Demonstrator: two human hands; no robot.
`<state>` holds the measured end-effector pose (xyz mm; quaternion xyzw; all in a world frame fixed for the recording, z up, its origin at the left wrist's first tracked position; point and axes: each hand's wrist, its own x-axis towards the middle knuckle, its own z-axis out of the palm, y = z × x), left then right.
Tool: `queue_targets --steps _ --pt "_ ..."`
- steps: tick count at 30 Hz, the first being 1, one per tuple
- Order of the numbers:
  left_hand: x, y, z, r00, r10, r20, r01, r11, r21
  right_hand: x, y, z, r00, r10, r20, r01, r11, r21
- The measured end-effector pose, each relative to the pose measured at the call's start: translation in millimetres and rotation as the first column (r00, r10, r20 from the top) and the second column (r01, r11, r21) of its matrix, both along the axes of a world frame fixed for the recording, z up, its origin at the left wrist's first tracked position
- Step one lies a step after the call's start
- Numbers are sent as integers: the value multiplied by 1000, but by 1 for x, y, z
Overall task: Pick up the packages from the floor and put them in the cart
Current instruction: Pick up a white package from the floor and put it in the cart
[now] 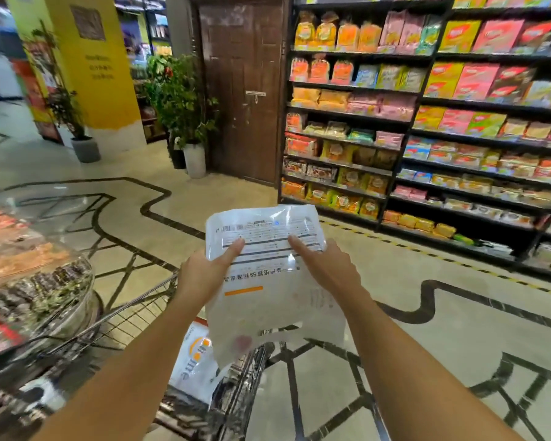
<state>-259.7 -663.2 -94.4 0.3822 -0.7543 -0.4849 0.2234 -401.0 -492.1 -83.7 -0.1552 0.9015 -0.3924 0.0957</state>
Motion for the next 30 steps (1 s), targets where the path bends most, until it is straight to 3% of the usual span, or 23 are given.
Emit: queue_targets --steps 8,14,19,26,30 --pt "-64 -61 -39 968 249 0 -245 952 186 -100 -91 -31 954 288 80 -291 957 17" --pt "-60 -124 -88 915 403 -11 -386 885 260 -115 -185 -78 879 462 123 -463 886 -15" --pt "-44 -170 -145 861 509 14 -489 819 301 -107 -255 -122 829 531 173 -546 837 47" --pt "-27 -185 -221 748 655 105 -629 649 428 -89 -315 -197 743 620 253 -664 731 157" --pt "-25 -183 -274 640 751 160 -708 496 502 -80 -335 -240 676 641 363 -730 649 213"
